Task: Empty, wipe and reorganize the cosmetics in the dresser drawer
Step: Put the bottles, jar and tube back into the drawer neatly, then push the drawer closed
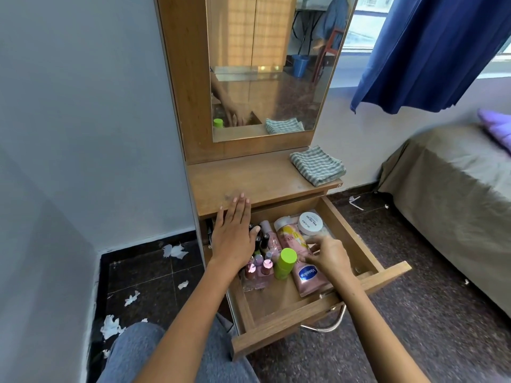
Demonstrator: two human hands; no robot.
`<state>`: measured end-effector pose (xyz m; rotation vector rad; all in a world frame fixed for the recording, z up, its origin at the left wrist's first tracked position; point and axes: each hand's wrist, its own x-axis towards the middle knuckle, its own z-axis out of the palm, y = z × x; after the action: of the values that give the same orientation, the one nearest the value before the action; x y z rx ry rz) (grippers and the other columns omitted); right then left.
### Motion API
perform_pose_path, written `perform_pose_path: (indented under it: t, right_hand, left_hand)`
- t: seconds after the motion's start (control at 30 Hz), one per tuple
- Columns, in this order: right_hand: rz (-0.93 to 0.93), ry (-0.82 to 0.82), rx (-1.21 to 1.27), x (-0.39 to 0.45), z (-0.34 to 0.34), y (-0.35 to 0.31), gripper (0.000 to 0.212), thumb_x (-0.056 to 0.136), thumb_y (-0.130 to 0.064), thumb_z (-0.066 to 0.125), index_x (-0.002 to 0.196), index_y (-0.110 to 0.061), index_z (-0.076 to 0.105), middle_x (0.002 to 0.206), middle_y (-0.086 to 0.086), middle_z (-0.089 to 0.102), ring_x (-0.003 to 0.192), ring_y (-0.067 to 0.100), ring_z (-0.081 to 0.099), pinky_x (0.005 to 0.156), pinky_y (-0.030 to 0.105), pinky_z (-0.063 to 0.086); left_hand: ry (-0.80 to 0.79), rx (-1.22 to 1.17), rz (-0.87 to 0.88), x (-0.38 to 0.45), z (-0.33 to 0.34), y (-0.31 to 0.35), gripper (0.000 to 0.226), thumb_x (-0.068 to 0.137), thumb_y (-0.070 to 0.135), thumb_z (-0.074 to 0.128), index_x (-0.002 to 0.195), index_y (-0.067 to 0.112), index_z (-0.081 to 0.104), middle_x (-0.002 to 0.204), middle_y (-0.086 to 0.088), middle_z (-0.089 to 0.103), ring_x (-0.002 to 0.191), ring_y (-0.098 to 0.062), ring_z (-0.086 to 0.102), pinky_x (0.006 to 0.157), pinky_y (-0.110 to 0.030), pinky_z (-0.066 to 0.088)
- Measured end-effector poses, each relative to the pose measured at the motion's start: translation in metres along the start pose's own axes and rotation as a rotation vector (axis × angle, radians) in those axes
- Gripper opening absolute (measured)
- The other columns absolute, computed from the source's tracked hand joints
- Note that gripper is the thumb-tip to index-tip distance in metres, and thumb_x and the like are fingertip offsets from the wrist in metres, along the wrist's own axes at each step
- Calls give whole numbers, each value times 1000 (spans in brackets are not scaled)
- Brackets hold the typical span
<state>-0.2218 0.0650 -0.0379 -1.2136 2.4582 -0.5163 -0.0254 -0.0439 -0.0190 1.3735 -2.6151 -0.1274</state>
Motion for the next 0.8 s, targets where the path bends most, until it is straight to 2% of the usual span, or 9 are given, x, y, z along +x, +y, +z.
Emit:
perform_pose_path:
  t: [0.2, 0.37, 0.43, 0.67, 0.8]
  right_hand:
    - [-3, 130, 63, -3, 2, 5, 32, 74, -32, 80, 103, -23, 71, 93, -6, 72, 84, 12, 67, 74, 33, 55]
    - [-27, 301, 102, -6, 3, -1, 19, 82, -30, 73, 98, -21, 72, 91, -5, 72, 78, 11, 64, 65, 25, 46]
    - [-45, 328, 122, -4, 5, -1, 16, 82, -30, 73, 96, -21, 72, 90, -5, 72, 78, 12, 65, 64, 26, 48]
    - [-182, 387, 239, -4, -1, -2, 16, 82, -20, 73, 98, -21, 72, 90, -5, 73, 82, 9, 68, 73, 33, 58]
    - [-376, 330, 387, -26, -20, -13, 25, 85, -7, 69, 106, -20, 69, 96, -11, 71, 89, -2, 66, 78, 20, 56]
  left_hand:
    - [-10, -2, -5, 0, 0, 0, 64, 102, 43, 21, 150, 14, -11, 157, -2, -18, 144, -15, -18, 117, -39, -10]
    - [-22, 0, -7, 0, 0, 0, 64, 102, 43, 21, 150, 13, -11, 157, -3, -18, 144, -16, -18, 117, -40, -9]
    - [-26, 9, -5, -1, 0, 1, 64, 102, 42, 21, 149, 13, -11, 157, -3, -18, 144, -16, -18, 118, -41, -8]
    - [-79, 53, -2, 1, -10, 2, 63, 102, 43, 18, 151, 11, -6, 159, -5, -12, 145, -17, -13, 118, -41, -8]
    - [-83, 44, -2, -13, -33, 12, 61, 102, 44, 16, 151, 12, 0, 159, -6, -5, 146, -17, -9, 118, -41, -8]
